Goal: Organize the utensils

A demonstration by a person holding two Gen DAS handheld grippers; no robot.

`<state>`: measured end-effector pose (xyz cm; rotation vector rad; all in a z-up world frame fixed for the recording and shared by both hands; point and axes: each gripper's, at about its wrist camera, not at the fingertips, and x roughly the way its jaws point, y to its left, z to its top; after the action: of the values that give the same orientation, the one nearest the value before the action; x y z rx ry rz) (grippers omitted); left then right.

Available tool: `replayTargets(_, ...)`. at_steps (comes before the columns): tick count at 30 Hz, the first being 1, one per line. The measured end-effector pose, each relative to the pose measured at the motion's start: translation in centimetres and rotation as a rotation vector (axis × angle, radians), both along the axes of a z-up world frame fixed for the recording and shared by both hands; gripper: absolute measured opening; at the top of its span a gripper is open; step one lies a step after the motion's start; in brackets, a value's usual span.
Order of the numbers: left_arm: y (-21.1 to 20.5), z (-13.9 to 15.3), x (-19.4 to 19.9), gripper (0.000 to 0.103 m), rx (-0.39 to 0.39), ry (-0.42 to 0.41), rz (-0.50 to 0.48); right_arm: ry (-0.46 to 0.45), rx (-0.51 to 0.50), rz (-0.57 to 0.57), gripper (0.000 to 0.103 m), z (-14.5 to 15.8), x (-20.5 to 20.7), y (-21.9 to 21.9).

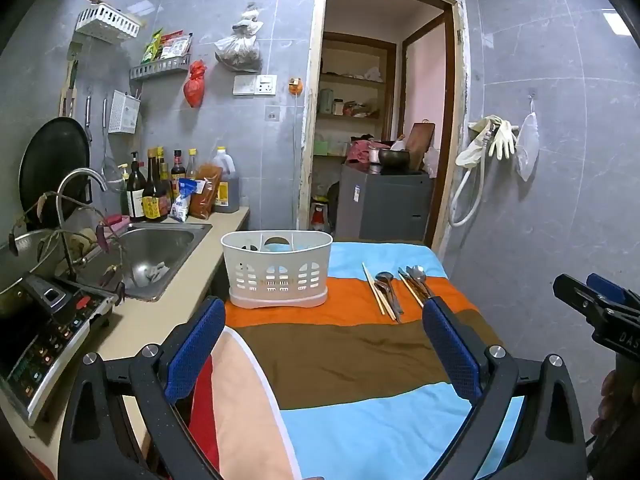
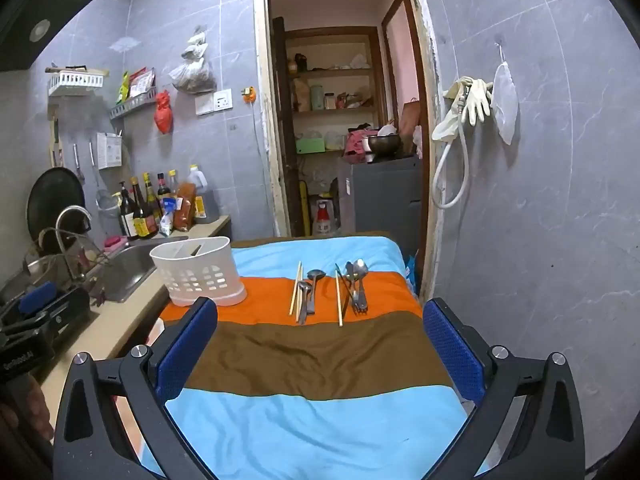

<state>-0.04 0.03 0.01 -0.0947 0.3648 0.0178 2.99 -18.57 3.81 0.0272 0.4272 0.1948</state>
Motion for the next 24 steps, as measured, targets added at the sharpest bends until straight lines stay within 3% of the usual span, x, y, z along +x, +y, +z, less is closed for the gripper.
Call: replayTargets(24,0.2,-0.4,0.5,0.097,0.006,0.019,0.002,0.02,0.007,-0.002,0.103,-0.6,0.5,0.0)
